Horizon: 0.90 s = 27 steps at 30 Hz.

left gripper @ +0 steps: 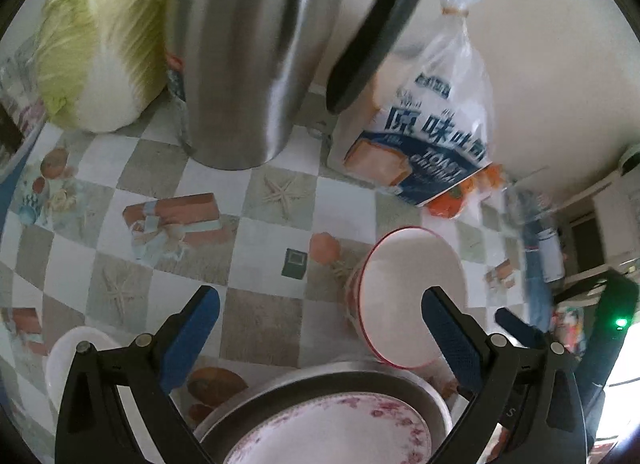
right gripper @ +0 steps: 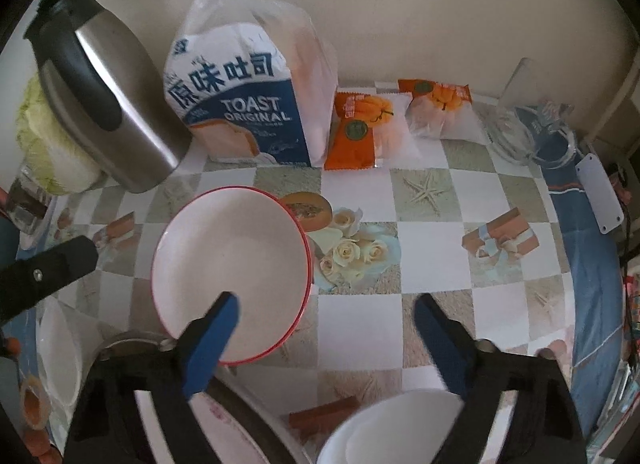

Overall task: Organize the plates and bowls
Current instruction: 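Close both grippers on the red-rimmed bowl's rim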

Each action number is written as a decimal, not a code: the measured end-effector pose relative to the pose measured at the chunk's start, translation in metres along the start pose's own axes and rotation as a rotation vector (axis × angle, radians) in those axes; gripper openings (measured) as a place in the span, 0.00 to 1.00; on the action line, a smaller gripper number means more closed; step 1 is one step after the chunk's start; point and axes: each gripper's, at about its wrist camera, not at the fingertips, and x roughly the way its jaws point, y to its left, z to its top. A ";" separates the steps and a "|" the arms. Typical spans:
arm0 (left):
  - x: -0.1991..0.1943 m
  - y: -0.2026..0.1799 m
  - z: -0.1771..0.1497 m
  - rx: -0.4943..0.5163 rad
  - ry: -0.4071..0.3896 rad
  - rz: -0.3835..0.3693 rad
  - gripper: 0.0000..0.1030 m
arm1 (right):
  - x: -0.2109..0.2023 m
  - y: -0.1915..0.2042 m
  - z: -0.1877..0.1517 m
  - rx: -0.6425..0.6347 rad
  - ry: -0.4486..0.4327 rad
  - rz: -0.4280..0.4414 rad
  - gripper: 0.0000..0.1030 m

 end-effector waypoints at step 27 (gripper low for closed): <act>0.060 -0.052 -0.019 0.219 0.094 0.057 0.19 | 0.033 0.008 -0.003 -0.062 0.009 0.111 0.18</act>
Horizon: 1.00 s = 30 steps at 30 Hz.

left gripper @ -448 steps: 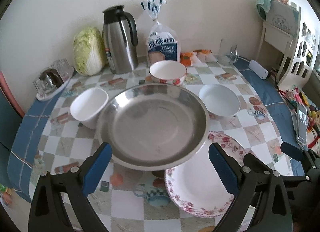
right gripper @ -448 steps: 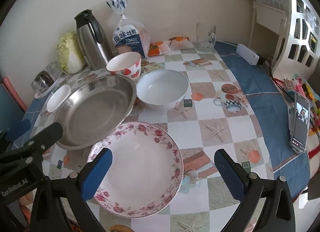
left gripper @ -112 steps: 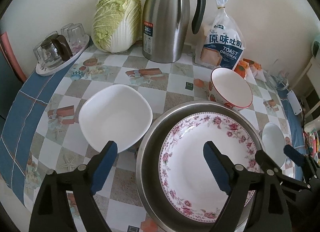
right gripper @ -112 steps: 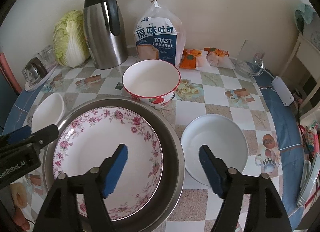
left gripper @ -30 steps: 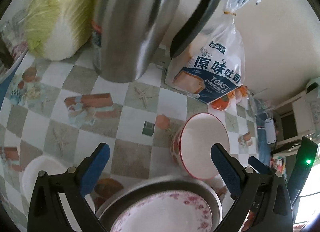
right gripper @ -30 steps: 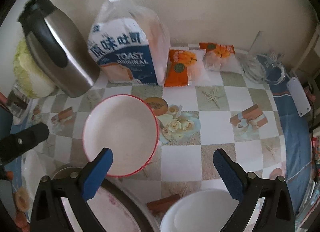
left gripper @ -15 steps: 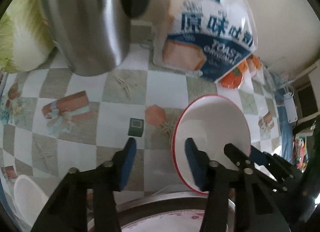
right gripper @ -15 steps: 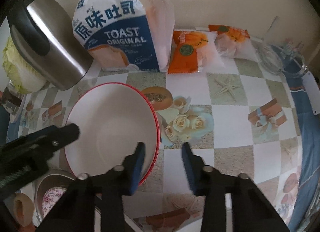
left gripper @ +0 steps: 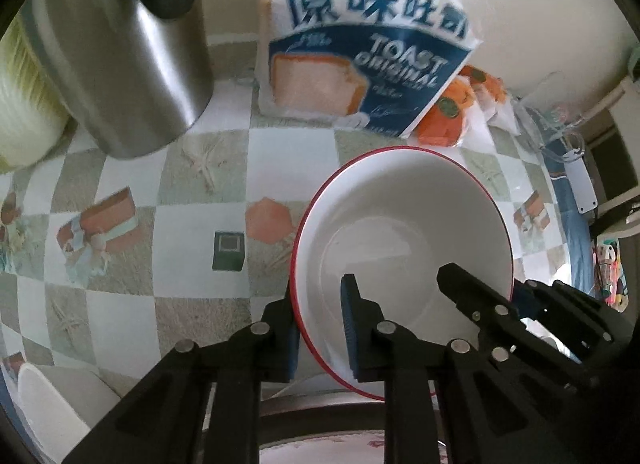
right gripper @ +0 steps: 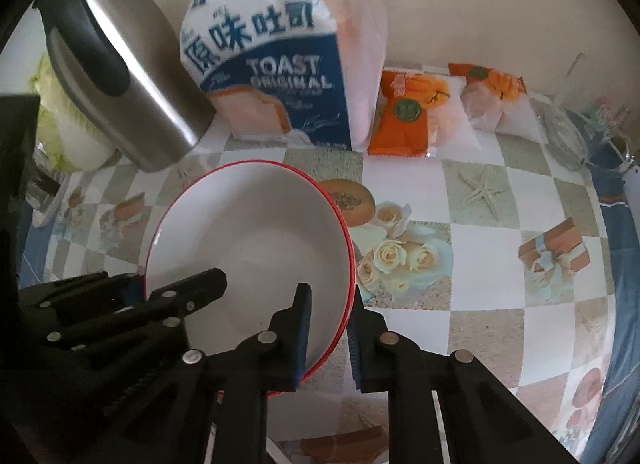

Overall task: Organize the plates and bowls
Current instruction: 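Close both grippers on the red-rimmed bowl's rim, then lift the red-rimmed bowl and carry it over the basin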

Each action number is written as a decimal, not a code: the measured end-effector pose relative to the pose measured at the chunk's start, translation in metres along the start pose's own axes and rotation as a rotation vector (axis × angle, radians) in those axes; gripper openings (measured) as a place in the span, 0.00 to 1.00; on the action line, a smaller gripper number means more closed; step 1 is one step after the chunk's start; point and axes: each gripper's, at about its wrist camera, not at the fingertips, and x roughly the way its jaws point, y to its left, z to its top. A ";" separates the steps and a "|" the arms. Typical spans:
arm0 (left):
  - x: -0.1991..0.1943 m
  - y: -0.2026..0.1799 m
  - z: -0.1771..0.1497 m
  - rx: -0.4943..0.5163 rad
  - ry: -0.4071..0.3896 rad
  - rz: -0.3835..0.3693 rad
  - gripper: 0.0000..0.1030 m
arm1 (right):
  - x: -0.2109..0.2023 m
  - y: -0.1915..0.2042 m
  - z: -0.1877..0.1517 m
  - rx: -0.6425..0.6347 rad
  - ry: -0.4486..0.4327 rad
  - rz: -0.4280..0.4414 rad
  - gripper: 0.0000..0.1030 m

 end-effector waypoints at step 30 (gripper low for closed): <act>-0.124 -0.017 -0.138 -0.041 -0.221 0.044 0.19 | -0.132 0.041 -0.103 -0.084 -0.165 0.008 0.18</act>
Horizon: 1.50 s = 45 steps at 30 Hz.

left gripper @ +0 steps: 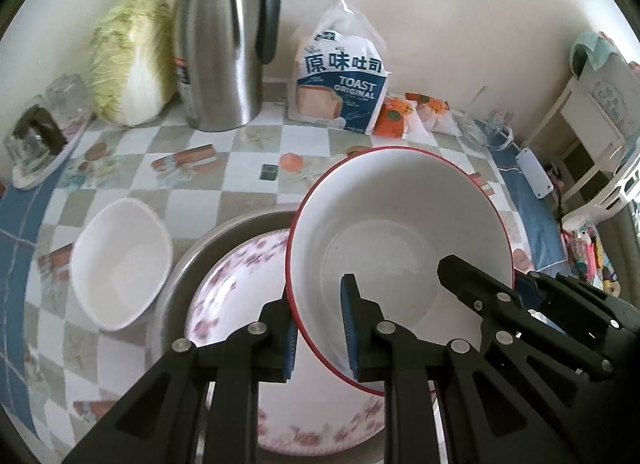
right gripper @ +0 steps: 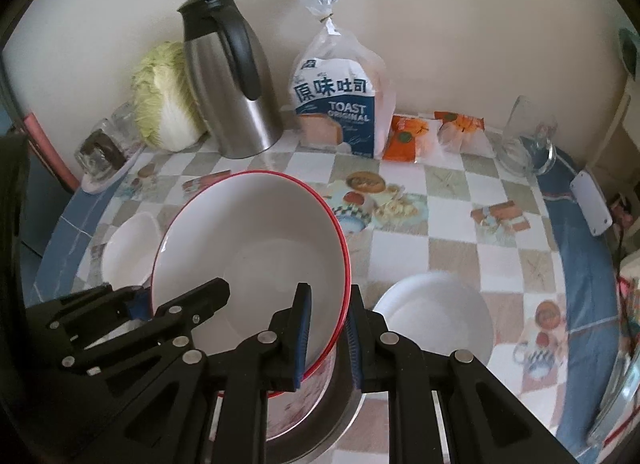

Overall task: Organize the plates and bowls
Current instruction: 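Lift the red-rimmed bowl and carry it over the basin, then lower the red-rimmed bowl onto the plate in the basin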

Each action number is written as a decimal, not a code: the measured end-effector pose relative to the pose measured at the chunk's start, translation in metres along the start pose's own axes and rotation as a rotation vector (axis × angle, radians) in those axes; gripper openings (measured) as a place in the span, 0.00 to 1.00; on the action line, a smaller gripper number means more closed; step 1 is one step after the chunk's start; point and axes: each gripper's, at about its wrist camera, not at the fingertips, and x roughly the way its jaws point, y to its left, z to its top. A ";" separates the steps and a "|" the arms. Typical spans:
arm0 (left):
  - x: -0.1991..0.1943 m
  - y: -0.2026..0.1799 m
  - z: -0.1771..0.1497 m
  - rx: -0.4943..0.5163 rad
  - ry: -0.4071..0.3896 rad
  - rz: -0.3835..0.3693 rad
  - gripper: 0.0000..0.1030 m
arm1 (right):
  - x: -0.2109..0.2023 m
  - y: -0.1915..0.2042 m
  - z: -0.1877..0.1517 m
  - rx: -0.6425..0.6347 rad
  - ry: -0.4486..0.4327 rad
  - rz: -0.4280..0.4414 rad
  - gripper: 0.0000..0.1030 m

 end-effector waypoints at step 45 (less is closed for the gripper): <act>0.017 0.036 -0.038 -0.048 0.090 -0.016 0.19 | 0.026 0.021 -0.058 0.191 0.048 0.061 0.18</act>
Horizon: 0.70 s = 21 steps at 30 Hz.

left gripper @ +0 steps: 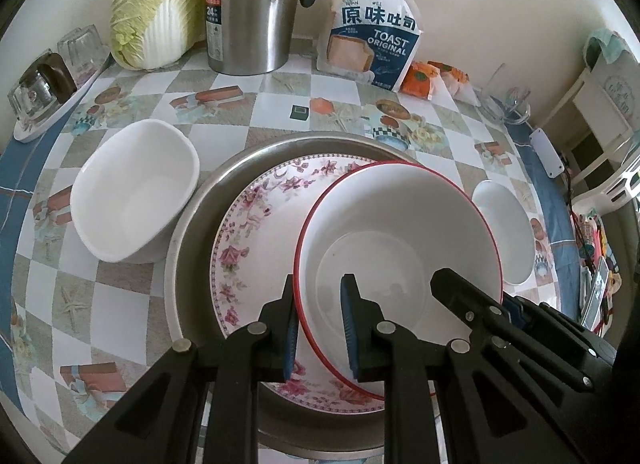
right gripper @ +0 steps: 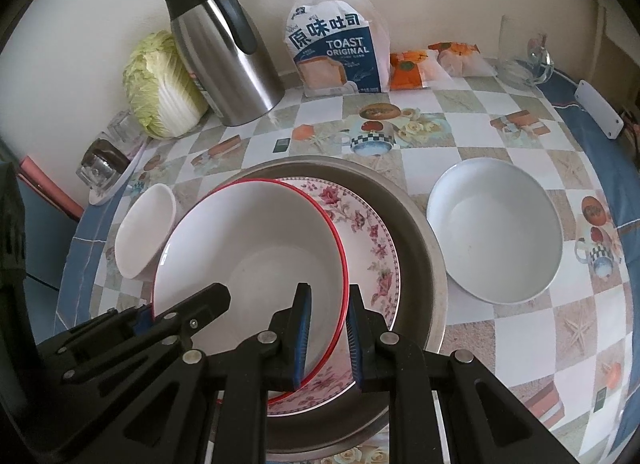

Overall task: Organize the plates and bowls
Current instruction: 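Lower the red-rimmed bowl onto the plate in the basin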

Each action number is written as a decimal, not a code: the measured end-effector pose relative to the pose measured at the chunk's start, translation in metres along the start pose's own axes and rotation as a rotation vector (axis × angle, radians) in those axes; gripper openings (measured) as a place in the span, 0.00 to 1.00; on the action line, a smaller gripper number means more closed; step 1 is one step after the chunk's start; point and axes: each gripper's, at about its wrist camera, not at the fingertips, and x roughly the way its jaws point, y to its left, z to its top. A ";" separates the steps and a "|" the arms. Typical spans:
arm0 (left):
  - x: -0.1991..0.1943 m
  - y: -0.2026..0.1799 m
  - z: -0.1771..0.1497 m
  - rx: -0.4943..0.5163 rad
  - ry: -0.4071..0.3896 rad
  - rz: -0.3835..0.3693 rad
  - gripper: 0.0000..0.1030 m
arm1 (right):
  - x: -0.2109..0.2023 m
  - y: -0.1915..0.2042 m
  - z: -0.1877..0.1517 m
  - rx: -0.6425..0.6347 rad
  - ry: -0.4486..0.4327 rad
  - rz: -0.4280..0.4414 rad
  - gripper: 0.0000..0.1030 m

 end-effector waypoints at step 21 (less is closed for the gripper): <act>0.006 0.006 0.002 -0.033 0.018 -0.022 0.19 | 0.006 -0.004 -0.002 0.016 0.009 0.009 0.21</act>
